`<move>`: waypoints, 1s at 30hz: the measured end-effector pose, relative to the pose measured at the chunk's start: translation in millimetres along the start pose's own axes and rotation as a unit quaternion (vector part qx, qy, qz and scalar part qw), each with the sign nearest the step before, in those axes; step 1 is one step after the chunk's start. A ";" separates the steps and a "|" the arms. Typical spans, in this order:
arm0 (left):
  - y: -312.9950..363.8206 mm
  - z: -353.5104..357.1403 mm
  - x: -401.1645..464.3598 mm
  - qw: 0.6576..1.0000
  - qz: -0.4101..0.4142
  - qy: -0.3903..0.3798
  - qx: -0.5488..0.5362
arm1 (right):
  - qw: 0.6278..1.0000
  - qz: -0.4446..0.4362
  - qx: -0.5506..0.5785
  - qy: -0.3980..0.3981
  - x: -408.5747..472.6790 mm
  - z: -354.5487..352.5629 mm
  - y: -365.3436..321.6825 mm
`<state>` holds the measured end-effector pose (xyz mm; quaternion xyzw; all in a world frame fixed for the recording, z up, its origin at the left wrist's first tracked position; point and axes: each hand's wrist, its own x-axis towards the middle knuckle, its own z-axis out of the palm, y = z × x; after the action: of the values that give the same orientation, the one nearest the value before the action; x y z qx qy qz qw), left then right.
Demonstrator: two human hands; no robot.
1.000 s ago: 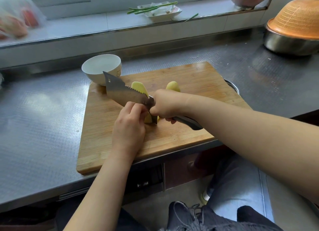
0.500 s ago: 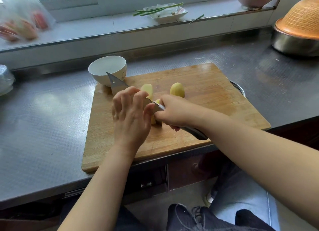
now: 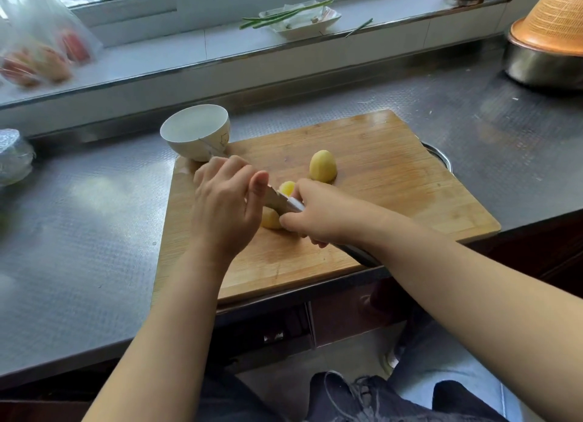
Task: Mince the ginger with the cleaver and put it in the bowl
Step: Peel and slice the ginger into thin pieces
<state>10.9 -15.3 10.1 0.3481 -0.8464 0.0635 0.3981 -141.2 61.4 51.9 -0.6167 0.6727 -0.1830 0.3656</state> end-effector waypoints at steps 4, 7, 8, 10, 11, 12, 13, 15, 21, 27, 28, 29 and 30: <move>-6.4 -13.9 7.3 1.000 0.005 0.010 0.005 | 1.000 -0.014 0.025 0.010 -11.8 9.0 0.3; -11.4 -14.1 4.3 0.998 0.024 -0.054 0.024 | 0.999 -0.030 -0.005 0.039 -21.2 13.8 1.5; -12.3 -13.1 1.5 0.998 0.025 -0.055 0.022 | 0.998 -0.036 -0.020 0.051 -23.6 14.9 1.8; -12.0 -12.4 -4.2 0.999 0.022 -0.036 0.014 | 0.995 -0.046 -0.051 0.073 -26.7 15.9 2.1; -11.3 -12.3 -6.7 0.999 0.025 -0.026 0.012 | 0.994 -0.048 -0.062 0.080 -27.7 16.3 2.1; -10.7 -12.1 -8.9 0.999 0.032 -0.018 0.015 | 0.993 -0.048 -0.068 0.084 -28.2 16.7 2.4; -10.0 -12.1 -11.2 0.999 0.040 -0.012 0.021 | 0.993 -0.048 -0.071 0.086 -28.4 16.9 3.1; -8.6 -13.2 -15.4 0.998 0.055 0.000 0.034 | 0.992 -0.045 -0.073 0.091 -29.2 16.7 4.6; -0.5 -17.5 -18.2 0.996 0.070 -0.040 0.034 | 0.988 -0.039 -0.094 0.114 -29.7 17.1 8.9; 19.7 -14.3 2.2 0.974 0.037 -0.182 0.127 | 0.989 -0.049 -0.090 0.110 -31.7 23.0 7.5; 24.1 -12.3 8.9 0.968 0.026 -0.209 0.138 | 0.987 -0.054 -0.097 0.114 -32.3 23.8 6.2; 27.9 -9.7 16.4 0.960 0.016 -0.238 0.144 | 0.985 -0.062 -0.105 0.119 -33.0 24.3 4.6; 29.4 -6.0 23.6 0.955 0.009 -0.260 0.142 | 0.983 -0.069 -0.113 0.124 -33.6 24.6 3.2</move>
<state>-14.5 -3.7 36.0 0.3979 -0.9060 0.0940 0.1099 -126.7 99.4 42.3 -0.6713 0.6854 -0.2053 0.1937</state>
